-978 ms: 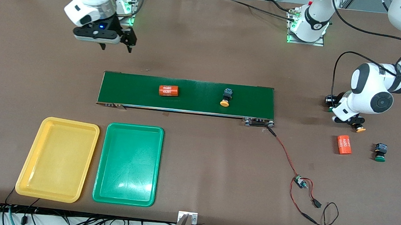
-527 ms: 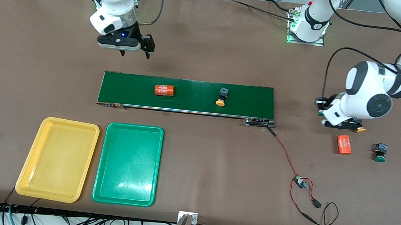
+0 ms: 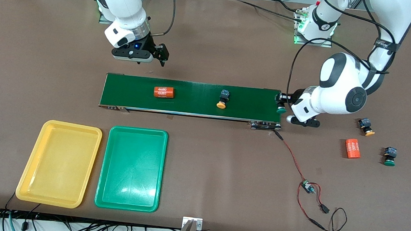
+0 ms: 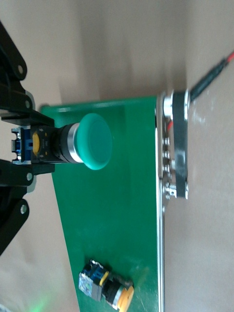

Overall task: Sort buttons by color to trays
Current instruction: 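Place the green button on the belt while the right gripper approaches, then grasp an orange cylinder with the left gripper while the right grasps yellow button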

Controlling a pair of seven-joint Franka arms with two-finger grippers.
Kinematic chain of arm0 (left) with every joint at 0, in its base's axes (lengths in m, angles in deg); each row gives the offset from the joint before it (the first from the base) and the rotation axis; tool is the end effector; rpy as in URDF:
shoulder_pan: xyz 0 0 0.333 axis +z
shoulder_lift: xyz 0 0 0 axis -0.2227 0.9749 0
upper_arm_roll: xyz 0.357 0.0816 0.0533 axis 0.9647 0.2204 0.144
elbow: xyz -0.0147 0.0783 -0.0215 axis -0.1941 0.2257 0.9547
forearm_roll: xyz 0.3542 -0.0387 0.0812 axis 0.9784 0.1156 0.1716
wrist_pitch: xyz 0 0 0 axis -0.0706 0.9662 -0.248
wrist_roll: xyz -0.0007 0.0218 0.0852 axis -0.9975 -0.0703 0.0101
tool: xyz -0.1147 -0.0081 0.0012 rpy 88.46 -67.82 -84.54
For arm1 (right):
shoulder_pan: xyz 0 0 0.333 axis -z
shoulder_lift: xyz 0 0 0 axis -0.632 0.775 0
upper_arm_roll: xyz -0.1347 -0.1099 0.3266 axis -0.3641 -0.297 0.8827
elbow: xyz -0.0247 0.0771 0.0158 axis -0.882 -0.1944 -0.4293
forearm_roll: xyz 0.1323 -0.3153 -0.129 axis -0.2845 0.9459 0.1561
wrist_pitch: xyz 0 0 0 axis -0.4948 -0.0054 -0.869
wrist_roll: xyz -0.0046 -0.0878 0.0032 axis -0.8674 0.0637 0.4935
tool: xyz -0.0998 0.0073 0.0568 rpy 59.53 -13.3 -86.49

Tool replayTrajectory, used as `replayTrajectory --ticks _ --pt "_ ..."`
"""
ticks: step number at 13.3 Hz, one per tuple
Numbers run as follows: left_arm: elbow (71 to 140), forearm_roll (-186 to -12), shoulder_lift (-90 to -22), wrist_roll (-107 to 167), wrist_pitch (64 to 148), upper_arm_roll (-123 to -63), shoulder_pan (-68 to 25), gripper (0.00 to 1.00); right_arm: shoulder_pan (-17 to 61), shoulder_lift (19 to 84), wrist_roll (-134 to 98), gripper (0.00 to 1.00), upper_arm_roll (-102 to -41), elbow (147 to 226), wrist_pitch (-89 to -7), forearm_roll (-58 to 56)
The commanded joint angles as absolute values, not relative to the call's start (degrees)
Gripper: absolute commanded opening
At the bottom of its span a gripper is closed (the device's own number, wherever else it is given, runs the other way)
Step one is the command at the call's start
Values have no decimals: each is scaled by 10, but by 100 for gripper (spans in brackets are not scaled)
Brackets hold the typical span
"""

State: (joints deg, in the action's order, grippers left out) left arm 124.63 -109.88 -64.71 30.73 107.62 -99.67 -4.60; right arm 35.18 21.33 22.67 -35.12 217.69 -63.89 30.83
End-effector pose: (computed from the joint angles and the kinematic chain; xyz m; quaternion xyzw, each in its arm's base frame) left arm 0.5235 -0.1661 0.3510 0.9696 0.0113 -0.1736 0.1720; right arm 0.3944 0.2865 0.4740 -0.9975 0.0328 -0.0485 0.0400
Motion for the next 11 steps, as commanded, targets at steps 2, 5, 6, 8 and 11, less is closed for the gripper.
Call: replayTrajectory --ticks 2,5,6,8,11 --pt "1248 -1111 -620 321 1108 -994 -70 15 359 242 233 100 -343 2161 -645 309" --pt "1249 -1110 -613 322 1107 -995 -72 99 360 249 222 100 -343 2162 -638 329" --pt "1249 -1110 -618 322 1104 -995 -72 100 359 252 221 100 -343 2162 -631 336" --pt "1249 -1110 -641 320 1100 -994 -68 100 359 253 220 100 -343 2161 -629 337" --pt "1249 -1091 -682 319 1086 -966 -49 100 359 254 225 100 -343 2161 -628 337"
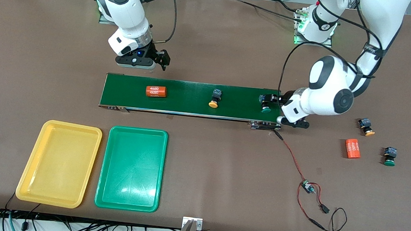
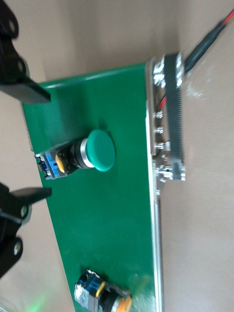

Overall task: Sort buttons by color to trays
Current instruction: 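Grasp an orange cylinder with the left gripper while the right grasps yellow button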

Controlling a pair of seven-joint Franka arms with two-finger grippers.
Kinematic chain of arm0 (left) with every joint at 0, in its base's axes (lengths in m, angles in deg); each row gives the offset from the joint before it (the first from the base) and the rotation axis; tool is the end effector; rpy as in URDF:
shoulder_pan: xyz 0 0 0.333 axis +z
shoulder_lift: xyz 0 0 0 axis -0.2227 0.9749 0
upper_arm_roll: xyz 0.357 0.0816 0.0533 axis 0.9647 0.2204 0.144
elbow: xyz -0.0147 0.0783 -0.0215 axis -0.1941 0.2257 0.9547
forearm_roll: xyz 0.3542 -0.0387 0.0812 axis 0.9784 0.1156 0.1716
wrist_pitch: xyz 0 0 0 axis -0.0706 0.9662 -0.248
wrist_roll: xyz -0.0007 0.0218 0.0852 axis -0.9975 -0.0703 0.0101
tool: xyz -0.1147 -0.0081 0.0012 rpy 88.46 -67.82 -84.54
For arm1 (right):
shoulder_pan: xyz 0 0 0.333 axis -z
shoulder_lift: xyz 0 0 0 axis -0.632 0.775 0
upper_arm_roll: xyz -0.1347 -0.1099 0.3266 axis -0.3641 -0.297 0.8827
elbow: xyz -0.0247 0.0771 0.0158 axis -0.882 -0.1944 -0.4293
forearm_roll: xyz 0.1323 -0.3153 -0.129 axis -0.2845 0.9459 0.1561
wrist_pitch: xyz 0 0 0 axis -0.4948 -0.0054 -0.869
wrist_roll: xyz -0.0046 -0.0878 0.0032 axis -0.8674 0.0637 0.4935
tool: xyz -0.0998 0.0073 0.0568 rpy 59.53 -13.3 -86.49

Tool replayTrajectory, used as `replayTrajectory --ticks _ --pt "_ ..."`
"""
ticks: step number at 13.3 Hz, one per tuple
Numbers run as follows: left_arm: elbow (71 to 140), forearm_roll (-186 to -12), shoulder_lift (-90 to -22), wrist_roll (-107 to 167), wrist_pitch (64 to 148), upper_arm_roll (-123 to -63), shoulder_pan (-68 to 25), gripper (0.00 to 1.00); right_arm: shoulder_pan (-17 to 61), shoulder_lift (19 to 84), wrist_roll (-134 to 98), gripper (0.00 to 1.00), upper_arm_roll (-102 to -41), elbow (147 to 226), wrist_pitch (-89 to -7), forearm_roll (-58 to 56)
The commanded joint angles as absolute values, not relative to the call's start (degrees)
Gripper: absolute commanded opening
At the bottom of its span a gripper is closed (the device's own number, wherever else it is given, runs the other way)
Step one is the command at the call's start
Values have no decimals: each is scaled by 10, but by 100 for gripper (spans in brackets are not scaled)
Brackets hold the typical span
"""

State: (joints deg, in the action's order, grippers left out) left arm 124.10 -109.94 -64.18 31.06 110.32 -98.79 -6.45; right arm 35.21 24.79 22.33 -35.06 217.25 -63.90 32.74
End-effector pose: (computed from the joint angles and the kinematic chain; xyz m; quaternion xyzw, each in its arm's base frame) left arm 0.5301 -0.1752 0.3509 0.9730 0.0054 -0.1523 0.1732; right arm 0.4041 0.2877 0.4521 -0.9990 0.0200 -0.0291 0.0285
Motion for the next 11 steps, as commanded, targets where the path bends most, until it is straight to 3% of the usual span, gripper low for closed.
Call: replayTrajectory --ticks 1,7,11 --pt "1248 -1055 -683 319 1086 -942 -44 100 359 261 226 100 -343 2160 -629 337" --pt "1240 -695 -641 321 1132 -895 -27 100 341 310 240 100 -343 2123 -634 353" --pt "1202 -647 -598 325 1220 -822 -26 100 318 344 248 100 -343 2110 -636 397"
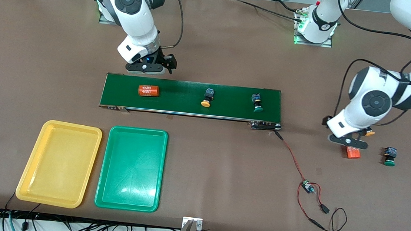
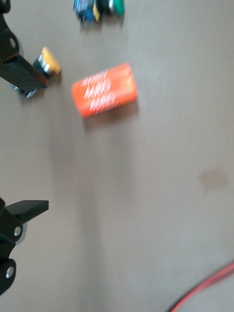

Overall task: Sort buttons by color to trays
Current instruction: 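Grasp an orange cylinder with the left gripper while the right grasps yellow button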

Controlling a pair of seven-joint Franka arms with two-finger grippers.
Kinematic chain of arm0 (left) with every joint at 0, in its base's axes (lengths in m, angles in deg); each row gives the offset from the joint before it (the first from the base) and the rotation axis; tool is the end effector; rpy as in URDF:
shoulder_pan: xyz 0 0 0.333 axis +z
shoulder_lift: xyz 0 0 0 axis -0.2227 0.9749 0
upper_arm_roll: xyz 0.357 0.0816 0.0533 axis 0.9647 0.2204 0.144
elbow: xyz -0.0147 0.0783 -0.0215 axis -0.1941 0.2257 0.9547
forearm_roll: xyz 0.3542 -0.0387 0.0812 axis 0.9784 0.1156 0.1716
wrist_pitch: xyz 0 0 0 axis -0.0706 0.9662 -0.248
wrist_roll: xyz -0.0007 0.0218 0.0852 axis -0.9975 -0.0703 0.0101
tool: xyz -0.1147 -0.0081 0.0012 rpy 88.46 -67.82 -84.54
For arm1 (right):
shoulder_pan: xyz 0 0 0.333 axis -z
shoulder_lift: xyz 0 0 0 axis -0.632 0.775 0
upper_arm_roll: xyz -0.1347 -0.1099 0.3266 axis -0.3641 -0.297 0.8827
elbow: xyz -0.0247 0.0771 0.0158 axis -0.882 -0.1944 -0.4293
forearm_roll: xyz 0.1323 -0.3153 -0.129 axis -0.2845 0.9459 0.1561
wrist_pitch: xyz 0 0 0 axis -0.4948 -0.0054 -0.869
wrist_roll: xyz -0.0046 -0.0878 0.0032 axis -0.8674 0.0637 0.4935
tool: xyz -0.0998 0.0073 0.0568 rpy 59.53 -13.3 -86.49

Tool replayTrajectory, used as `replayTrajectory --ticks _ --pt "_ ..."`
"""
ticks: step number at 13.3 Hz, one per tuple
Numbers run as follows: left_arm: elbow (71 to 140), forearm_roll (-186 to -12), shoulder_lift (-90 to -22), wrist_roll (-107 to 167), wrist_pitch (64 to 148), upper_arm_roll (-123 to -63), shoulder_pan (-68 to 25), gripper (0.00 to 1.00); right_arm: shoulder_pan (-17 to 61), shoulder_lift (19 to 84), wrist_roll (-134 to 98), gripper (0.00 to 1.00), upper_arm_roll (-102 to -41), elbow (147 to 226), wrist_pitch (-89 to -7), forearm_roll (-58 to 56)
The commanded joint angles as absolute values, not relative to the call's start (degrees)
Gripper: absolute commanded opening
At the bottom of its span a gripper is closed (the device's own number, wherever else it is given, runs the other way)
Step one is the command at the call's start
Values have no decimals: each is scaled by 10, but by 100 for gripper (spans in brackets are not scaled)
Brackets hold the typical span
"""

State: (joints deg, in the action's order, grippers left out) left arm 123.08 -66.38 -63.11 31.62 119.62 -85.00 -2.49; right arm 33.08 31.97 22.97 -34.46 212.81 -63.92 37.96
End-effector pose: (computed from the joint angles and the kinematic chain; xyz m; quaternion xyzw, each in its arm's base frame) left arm 0.5841 0.0193 0.3433 -0.9879 0.0907 0.0319 0.1218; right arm 0.4211 0.3184 0.4304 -0.9993 -0.0259 -0.0181 0.0184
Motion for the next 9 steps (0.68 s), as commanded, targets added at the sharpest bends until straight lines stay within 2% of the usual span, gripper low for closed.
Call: replayTrajectory --ticks 1,3,6,9 --pt "1196 -648 -582 335 1233 -810 -26 100 311 353 263 100 -343 2105 -636 399" --pt "1176 -659 -553 350 1251 -777 -26 100 300 382 294 100 -343 2081 -636 420" --pt "1171 -708 -525 352 1255 -774 -26 100 287 418 345 100 -343 2049 -636 442" --pt "1158 -713 -488 378 1322 -752 -26 100 285 438 359 100 -344 2035 -636 449"
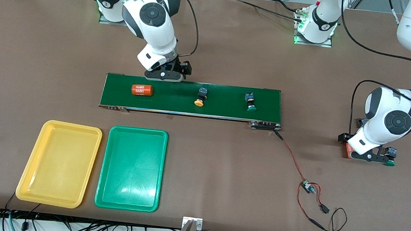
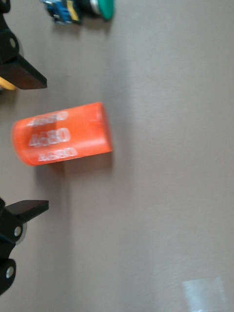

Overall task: Sort buttons by color to trays
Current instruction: 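Grasp an orange cylinder with the left gripper while the right grasps yellow button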

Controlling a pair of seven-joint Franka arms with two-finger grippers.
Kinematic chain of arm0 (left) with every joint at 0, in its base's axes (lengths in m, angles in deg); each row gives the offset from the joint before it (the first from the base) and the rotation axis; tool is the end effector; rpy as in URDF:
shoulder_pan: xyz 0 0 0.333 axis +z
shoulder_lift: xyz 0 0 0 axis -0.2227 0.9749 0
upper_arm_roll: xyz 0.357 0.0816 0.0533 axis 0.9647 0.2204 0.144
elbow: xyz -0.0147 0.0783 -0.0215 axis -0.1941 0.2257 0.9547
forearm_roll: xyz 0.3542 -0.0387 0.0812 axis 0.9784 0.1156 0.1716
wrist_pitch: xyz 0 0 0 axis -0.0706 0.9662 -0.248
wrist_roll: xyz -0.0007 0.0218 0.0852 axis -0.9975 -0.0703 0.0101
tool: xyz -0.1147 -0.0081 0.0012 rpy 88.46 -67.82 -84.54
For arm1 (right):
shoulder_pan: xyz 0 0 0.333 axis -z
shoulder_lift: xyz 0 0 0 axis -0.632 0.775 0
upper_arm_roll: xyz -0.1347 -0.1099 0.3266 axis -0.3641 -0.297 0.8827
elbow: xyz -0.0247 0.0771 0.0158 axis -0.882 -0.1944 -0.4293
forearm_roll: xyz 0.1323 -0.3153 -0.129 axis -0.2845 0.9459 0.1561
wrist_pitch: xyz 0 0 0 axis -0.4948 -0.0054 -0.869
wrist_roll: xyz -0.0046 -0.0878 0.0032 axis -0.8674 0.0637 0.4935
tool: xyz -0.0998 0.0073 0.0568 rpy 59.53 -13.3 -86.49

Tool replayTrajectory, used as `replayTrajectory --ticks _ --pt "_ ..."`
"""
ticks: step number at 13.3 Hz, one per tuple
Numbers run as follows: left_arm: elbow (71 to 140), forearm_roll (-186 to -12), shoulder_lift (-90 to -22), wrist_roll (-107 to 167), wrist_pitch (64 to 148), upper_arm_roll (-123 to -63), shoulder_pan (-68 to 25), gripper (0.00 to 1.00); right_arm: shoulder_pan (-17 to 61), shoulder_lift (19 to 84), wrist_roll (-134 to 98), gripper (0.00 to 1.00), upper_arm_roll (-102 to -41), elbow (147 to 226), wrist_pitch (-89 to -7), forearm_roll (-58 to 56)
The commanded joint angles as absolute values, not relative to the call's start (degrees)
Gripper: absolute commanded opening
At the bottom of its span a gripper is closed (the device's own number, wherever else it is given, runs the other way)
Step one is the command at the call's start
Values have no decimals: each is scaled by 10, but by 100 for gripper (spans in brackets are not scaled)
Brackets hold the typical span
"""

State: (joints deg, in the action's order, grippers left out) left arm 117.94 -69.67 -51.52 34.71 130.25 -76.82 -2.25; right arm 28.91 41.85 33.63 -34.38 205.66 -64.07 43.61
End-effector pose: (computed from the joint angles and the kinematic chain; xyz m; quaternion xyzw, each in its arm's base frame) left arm 0.6212 0.0966 0.2663 -0.9940 0.0442 0.0117 0.0989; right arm 0.4409 0.3688 0.4009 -0.9998 0.0043 -0.0049 0.0205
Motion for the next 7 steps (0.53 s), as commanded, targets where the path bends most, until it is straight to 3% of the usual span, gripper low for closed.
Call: replayTrajectory --ticks 1,3,5,7 --pt "1160 -715 -483 378 1322 -752 -26 100 284 442 377 100 -344 2032 -636 449" --pt "1163 -715 -477 373 1323 -752 -26 100 280 446 390 100 -346 2031 -636 449" --pt "1172 -715 -477 371 1321 -752 -26 57 280 453 409 100 -347 2019 -635 449" --pt "1167 -710 -483 378 1318 -752 -26 39 277 459 411 100 -348 2017 -635 457"
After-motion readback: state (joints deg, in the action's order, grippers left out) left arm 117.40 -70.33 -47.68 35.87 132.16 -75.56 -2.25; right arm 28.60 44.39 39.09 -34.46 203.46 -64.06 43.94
